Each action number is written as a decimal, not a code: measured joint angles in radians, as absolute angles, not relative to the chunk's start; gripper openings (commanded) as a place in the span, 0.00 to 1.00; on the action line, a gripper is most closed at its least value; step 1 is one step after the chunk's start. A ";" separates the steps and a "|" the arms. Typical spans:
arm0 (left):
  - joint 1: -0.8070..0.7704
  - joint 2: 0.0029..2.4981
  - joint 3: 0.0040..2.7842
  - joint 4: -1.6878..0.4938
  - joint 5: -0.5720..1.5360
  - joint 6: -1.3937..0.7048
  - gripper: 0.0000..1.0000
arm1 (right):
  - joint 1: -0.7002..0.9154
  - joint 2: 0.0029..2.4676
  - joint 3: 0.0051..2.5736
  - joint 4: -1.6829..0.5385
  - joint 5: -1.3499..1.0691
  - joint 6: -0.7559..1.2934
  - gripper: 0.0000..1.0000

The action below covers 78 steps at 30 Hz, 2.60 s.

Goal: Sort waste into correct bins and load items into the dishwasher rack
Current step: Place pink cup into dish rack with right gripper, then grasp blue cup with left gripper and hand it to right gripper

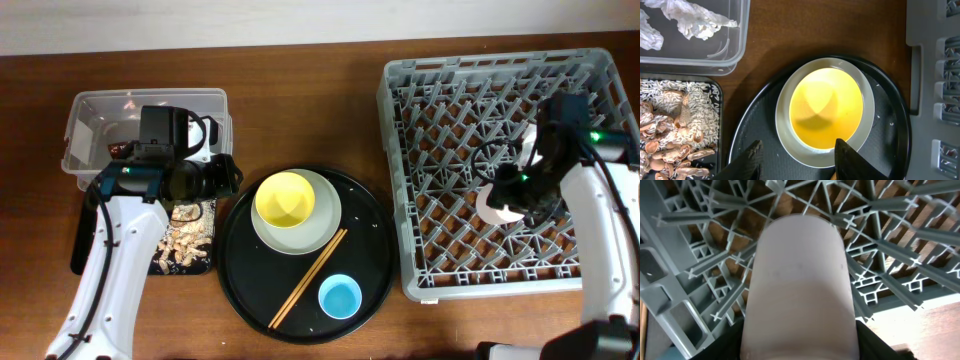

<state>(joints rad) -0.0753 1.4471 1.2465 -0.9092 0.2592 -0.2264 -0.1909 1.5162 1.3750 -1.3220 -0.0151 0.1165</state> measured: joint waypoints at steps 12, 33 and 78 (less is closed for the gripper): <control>-0.209 1.447 1.246 -0.948 0.258 -0.223 0.52 | -0.193 1.551 1.376 -1.327 -0.069 0.101 0.98; -0.734 1.448 0.875 -0.844 0.326 -0.223 0.06 | -0.193 1.379 1.376 -1.414 -0.122 0.101 0.99; -0.159 1.598 0.987 -0.013 1.538 -0.589 0.00 | 0.242 1.472 1.372 -0.956 -1.069 -0.266 0.90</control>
